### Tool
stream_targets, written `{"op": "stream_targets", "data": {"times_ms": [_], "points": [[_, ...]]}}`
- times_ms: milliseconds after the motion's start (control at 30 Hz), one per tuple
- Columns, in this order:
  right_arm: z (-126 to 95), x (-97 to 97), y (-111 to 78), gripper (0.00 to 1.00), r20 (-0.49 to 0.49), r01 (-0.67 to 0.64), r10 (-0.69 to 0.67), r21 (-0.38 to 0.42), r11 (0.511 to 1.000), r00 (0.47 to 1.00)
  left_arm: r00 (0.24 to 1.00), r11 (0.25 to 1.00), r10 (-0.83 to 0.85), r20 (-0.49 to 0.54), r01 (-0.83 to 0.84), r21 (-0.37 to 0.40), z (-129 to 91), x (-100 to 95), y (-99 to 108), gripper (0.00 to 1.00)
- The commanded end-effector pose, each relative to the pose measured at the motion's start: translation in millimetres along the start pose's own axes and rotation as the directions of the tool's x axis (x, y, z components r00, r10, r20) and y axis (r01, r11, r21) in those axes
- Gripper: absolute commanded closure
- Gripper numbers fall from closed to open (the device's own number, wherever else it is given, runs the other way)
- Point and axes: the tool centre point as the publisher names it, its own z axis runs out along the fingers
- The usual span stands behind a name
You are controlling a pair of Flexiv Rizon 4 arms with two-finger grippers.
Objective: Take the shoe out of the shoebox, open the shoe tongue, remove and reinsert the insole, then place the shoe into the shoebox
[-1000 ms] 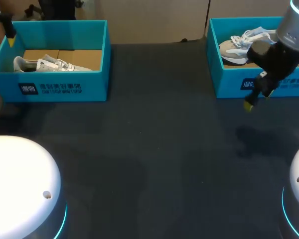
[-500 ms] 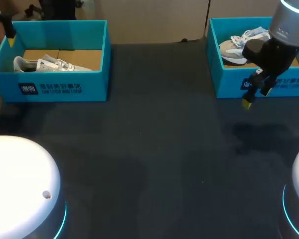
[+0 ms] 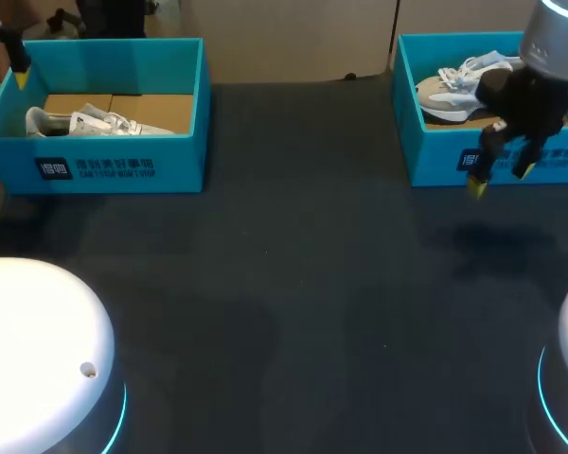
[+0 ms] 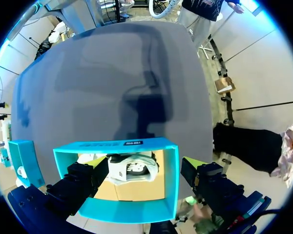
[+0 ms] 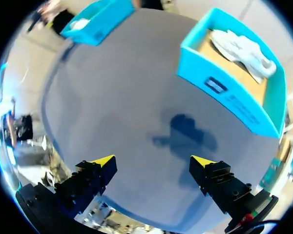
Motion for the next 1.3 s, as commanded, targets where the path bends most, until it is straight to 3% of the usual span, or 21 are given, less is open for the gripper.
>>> {"op": "stream_targets", "data": {"times_ms": [33,300,567,867,1300], "points": [[-7,-13.9,19.1,0.0,0.024,-0.125,0.124,0.043,0.991,0.992,1.0,1.0,0.0,-0.003,0.0,-0.002,-1,-0.2,-2,0.0],[-16,-47.7,36.0,0.0,0.061,-0.274,0.273,0.015,0.962,0.96,1.0,1.0,0.0,-0.003,0.0,-0.002,-1,-0.2,-2,0.0],[-29,-72.7,66.5,0.0,0.106,-0.336,0.337,-0.02,0.941,0.936,1.0,1.0,0.0,-0.003,0.0,-0.002,-1,-0.2,-2,0.0],[-39,-89.3,91.7,0.0,0.151,-0.325,0.328,-0.044,0.945,0.932,1.0,1.0,0.0,-0.003,0.0,-0.002,-1,-0.2,-2,0.0],[-39,-89.3,91.7,0.0,0.151,-0.325,0.328,-0.044,0.945,0.932,1.0,1.0,0.0,-0.003,0.0,-0.002,-1,-0.2,-2,0.0]]}}
